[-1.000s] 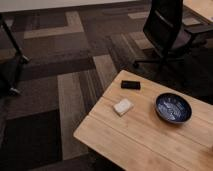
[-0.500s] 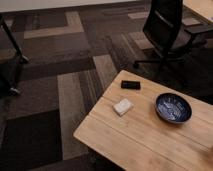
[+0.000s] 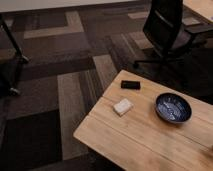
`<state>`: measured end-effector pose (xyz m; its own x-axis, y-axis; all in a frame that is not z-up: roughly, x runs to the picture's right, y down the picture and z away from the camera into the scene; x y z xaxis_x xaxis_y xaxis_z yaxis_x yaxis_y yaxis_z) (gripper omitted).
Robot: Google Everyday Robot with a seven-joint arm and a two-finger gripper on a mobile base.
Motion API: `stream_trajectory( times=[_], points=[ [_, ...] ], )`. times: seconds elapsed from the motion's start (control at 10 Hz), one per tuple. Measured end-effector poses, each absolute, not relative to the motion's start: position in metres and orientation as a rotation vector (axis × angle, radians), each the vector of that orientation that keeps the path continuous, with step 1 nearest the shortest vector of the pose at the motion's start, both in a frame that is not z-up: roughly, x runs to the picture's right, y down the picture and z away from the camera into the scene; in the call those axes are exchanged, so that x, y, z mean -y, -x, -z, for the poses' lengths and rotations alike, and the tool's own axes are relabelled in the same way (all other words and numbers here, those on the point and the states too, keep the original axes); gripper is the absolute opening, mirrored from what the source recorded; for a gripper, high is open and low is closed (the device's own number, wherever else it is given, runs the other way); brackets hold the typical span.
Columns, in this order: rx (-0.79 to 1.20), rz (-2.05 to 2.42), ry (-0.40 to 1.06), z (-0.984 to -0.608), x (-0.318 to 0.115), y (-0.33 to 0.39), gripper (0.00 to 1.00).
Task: Place the pepper in the ceramic cup
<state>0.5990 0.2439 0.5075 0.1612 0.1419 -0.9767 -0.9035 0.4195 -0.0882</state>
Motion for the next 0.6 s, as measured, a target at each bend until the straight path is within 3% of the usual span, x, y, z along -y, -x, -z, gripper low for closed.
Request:
stream_trajectory(
  times=[0.2, 0.3, 0.4, 0.5, 0.6],
  points=[
    [-1.162, -0.884, 0.833, -0.5082, -0.2431, -0.5986, 0.26],
    [-1.163, -0.884, 0.833, -0.5081, -0.2433, -0.5987, 0.44],
    [-1.163, -0.884, 0.833, -0.5081, -0.2432, -0.5986, 0.52],
    [-1.163, -0.884, 0.833, -0.5080, -0.2434, -0.5987, 0.70],
    [-1.163, -0.884, 0.833, -0.5082, -0.2432, -0.5986, 0.78]
  ],
)
